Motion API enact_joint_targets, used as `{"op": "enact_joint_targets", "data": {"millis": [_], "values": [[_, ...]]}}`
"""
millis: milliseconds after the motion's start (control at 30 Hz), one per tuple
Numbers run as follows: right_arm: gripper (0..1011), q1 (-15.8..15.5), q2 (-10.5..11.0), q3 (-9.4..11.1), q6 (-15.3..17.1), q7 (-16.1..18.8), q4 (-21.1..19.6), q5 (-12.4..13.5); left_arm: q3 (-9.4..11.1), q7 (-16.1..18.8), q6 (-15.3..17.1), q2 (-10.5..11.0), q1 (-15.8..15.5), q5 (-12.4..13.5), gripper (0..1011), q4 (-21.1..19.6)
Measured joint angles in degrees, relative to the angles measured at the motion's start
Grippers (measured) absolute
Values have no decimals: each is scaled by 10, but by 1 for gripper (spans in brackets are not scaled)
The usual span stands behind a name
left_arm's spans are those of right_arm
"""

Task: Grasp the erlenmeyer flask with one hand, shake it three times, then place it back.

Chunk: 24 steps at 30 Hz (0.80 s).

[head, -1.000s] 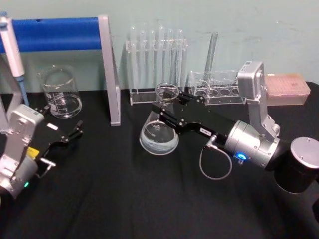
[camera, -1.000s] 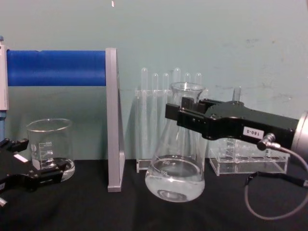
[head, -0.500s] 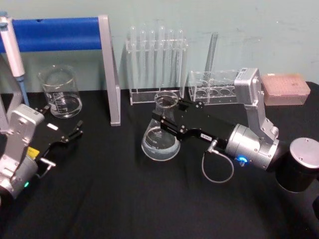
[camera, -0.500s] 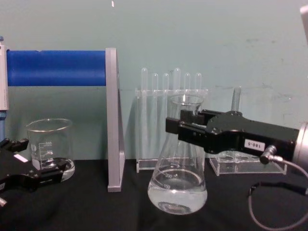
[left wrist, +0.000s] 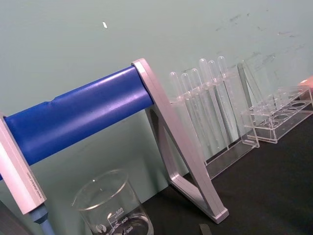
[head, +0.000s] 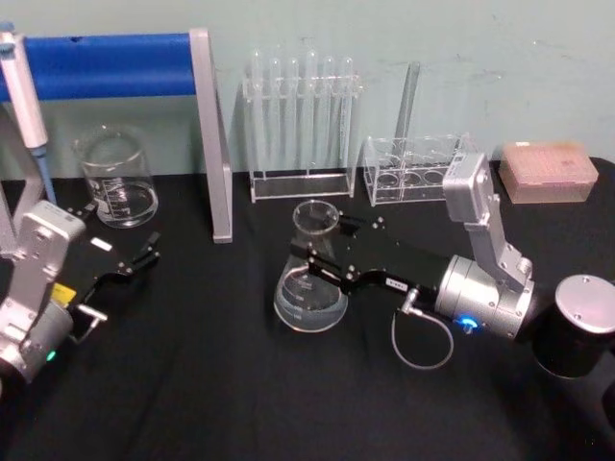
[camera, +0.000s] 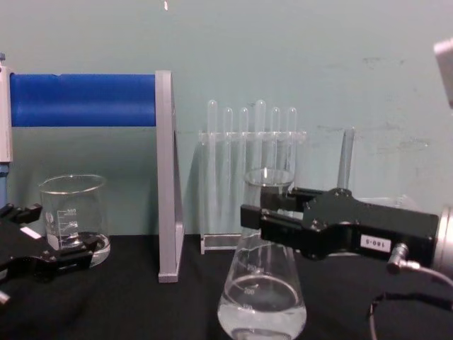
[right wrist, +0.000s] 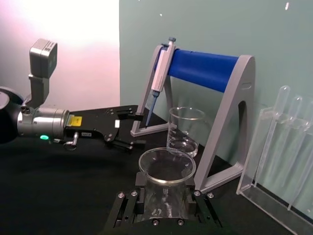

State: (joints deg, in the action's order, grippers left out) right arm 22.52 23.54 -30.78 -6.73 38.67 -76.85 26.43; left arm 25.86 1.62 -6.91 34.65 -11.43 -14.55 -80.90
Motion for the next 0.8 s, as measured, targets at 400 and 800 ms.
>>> {"op": "enact_joint_targets", "data": {"millis": [400, 800], "values": [[449, 8, -4, -13, -10, 17, 29, -5, 0, 0, 0, 0, 0, 0, 1001, 0], [449, 21, -9, -24, -15, 33, 59, -10, 0, 0, 0, 0, 0, 0, 1001, 0]]}}
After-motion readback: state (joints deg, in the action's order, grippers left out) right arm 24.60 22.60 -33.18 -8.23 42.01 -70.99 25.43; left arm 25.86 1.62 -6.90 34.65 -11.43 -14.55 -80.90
